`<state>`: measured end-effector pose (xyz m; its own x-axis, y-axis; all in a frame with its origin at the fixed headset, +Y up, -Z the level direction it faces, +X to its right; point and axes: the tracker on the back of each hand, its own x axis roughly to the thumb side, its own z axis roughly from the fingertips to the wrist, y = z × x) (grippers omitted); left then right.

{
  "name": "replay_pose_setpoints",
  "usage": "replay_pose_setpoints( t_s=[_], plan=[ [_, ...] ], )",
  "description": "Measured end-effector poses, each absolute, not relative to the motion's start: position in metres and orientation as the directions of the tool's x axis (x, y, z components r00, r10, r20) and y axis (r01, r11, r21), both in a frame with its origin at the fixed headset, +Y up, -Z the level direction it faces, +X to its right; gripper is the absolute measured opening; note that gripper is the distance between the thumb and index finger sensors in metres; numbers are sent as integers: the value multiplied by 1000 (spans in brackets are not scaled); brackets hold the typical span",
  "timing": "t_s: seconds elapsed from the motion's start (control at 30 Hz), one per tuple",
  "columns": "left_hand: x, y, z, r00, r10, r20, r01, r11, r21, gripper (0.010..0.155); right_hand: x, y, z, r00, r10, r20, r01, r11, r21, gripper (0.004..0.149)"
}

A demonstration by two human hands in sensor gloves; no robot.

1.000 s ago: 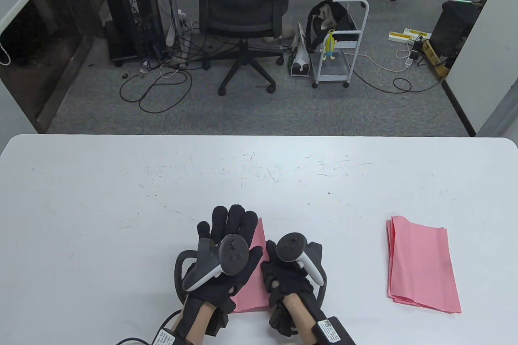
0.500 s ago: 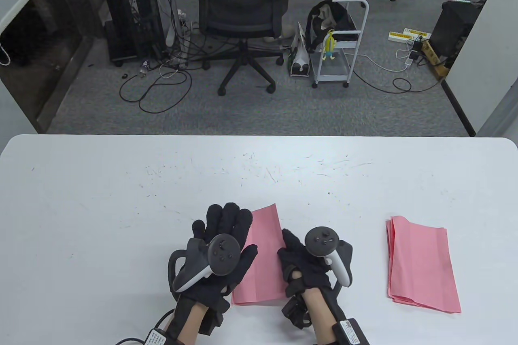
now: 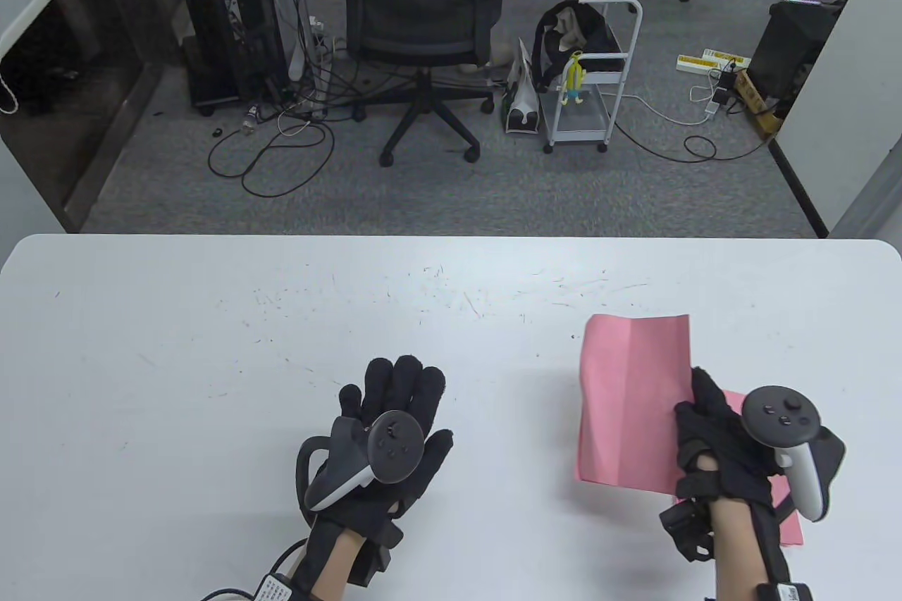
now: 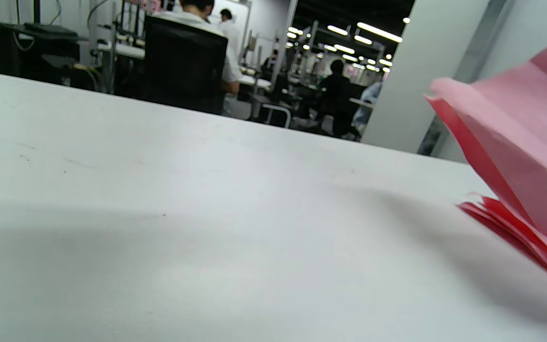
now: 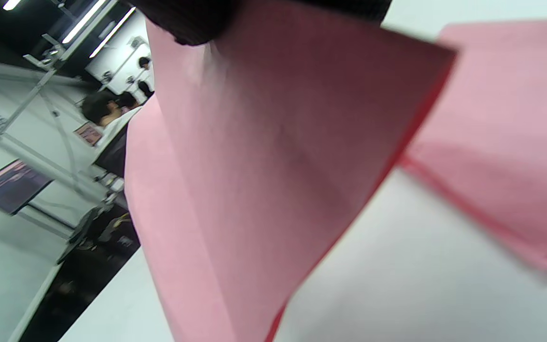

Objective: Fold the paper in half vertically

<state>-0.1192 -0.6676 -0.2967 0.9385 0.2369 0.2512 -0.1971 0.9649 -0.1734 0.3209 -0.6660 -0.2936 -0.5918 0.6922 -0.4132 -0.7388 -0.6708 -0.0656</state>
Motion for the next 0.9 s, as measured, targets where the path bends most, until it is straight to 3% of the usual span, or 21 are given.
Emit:
replay_pose_setpoints(
  t_s=[0.2,0.33,0.63,0.9],
  plan=[
    [-123,-668,-298,941,239,241,-201,965,-169,78,388,-700,-277,-498,644,-581,-729,-674,-122,53],
    [-123,-671,-300,944,232,233,-193,965,-178,78,411,-725,-277,-479,569,-668,-703,-705,-96,53],
    [-124,-677,-304,952,216,218,-176,966,-191,78,409,-749,-289,-553,340,-761,-516,-857,-7,58],
    [-122,-677,-304,951,213,222,-171,966,-196,78,400,-763,-296,-584,206,-785,-426,-901,81,62]
  ],
)
